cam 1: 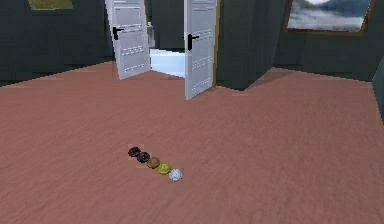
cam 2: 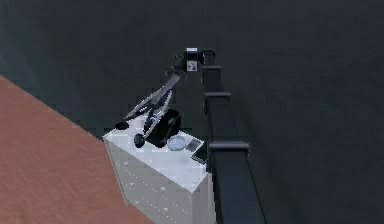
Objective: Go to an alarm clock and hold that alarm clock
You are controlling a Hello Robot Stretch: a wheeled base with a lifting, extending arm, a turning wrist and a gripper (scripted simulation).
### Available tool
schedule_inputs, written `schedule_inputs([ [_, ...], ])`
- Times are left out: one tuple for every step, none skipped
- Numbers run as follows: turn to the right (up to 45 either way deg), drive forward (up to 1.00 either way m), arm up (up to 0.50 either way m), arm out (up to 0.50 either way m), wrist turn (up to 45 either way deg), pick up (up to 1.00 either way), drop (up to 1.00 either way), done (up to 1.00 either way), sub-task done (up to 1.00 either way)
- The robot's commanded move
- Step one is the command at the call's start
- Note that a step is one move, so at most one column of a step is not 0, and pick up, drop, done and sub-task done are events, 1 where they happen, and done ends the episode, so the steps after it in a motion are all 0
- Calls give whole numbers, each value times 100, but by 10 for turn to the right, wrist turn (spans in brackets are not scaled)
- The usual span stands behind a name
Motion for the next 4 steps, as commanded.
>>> schedule_inputs([
  [0, 0, 0, 0, 450, 0, 0, 0, 0],
  [0, 0, 0, 0, 420, 0, 0, 0, 0],
  [0, 0, -30, 0, 0, 0, 0, 0, 0],
  [0, 0, 0, 0, 0, 100, 0, 0, 0],
])
